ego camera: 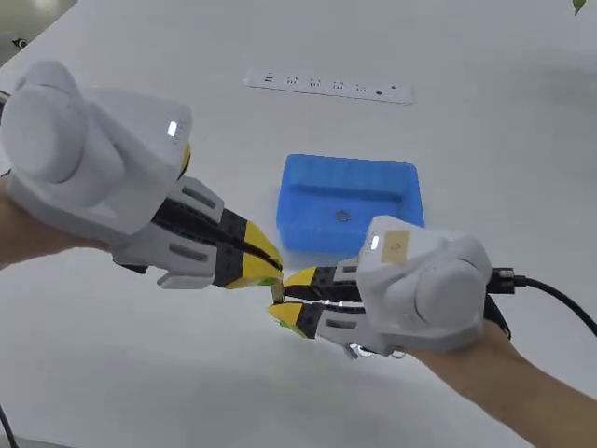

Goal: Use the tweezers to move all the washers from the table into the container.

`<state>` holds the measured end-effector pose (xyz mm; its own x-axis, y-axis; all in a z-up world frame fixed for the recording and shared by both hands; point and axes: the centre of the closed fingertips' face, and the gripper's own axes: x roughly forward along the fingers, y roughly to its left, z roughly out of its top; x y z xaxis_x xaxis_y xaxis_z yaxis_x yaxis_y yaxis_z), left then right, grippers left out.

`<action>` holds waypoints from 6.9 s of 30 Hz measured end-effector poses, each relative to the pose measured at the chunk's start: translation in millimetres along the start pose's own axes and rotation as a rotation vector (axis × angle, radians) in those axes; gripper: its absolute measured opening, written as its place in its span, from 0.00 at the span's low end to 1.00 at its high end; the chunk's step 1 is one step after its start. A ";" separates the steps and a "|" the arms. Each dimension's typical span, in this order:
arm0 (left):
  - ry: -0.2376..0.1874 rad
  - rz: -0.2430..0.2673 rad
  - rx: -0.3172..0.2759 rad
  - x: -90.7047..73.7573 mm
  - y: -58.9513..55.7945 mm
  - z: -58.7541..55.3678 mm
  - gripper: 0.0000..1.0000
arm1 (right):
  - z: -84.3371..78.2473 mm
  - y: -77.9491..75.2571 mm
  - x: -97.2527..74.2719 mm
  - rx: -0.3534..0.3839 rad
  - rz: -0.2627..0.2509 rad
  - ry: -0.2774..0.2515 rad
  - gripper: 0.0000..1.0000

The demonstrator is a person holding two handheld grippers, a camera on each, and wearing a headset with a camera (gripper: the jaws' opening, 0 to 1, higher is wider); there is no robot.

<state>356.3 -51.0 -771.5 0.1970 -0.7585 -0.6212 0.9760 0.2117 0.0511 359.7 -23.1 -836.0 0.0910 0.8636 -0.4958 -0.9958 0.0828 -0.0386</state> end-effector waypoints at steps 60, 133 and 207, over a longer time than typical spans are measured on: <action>-0.021 -0.019 -0.045 -2.2 10.5 7.4 0.06 | 9.0 -9.6 -4.4 0.000 -0.016 0.004 0.10; -0.092 0.010 -0.082 37.2 129.2 20.1 0.07 | -1.6 -136.6 -0.1 -0.006 -0.143 0.043 0.10; -0.181 0.002 -0.049 11.6 27.9 77.8 0.06 | 24.9 -47.3 -68.4 -0.042 -0.158 -0.024 0.12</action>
<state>393.0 -101.8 -716.5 0.2164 -0.8557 -0.4700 0.9709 0.2393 0.0113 400.8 -73.7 -778.7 0.2464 0.8530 -0.4600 -0.9684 0.1980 -0.1514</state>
